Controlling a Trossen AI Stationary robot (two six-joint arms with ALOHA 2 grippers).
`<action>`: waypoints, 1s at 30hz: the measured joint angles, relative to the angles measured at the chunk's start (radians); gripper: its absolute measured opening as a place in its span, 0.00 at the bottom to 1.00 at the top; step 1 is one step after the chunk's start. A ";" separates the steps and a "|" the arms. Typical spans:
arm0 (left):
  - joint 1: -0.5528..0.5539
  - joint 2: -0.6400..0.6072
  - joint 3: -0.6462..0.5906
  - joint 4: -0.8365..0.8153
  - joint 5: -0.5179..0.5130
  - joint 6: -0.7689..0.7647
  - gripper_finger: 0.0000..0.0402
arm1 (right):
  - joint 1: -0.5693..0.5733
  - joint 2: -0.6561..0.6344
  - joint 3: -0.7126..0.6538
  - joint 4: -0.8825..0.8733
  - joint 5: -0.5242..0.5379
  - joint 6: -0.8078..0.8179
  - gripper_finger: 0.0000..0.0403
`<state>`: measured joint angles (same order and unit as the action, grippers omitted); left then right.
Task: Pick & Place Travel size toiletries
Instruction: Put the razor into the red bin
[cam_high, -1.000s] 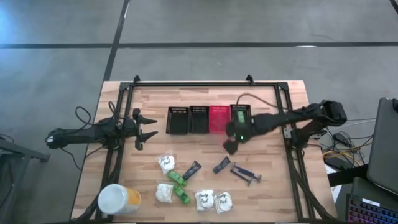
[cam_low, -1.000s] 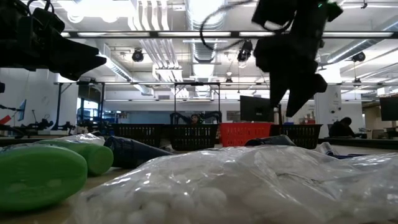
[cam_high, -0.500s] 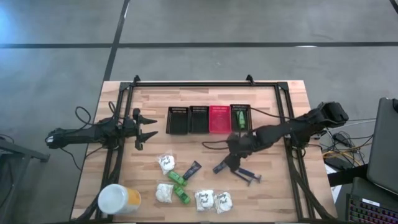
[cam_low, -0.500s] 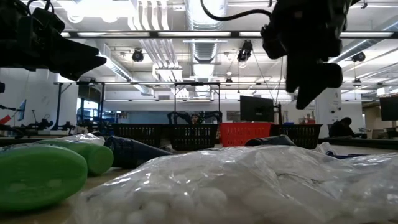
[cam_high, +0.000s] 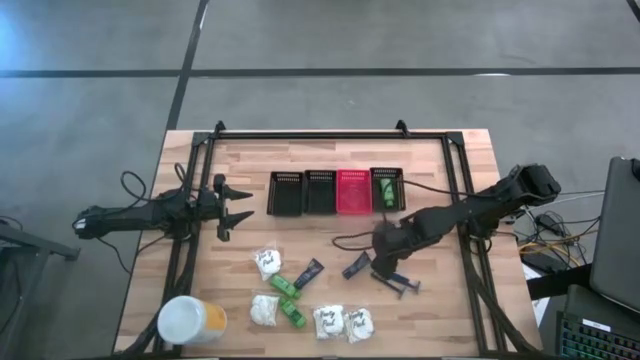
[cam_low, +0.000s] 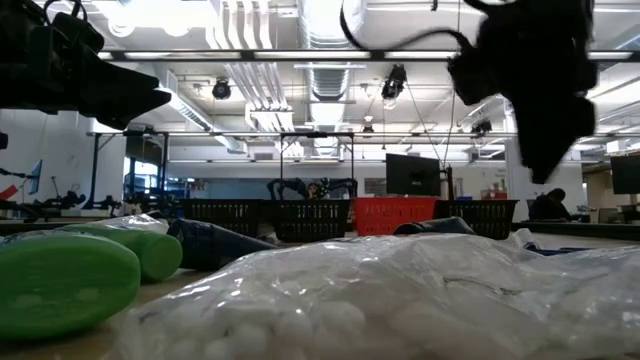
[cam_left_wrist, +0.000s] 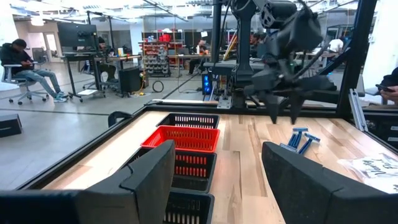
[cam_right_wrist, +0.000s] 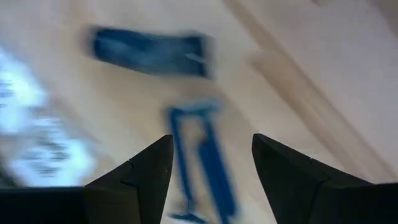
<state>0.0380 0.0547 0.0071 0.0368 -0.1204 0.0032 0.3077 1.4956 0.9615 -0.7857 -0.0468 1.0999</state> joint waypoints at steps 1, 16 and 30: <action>0.000 0.000 0.000 0.000 0.000 0.000 0.62 | 0.004 0.000 -0.001 -0.050 -0.005 0.013 0.53; 0.000 0.000 0.000 0.000 0.000 0.000 0.62 | 0.176 0.135 0.018 0.090 -0.084 0.013 0.51; 0.000 0.000 0.000 0.000 0.000 0.000 0.62 | 0.299 0.260 0.152 0.008 0.028 -0.107 0.58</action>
<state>0.0377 0.0551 0.0074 0.0368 -0.1204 0.0032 0.6064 1.7558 1.1134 -0.7781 -0.0191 0.9925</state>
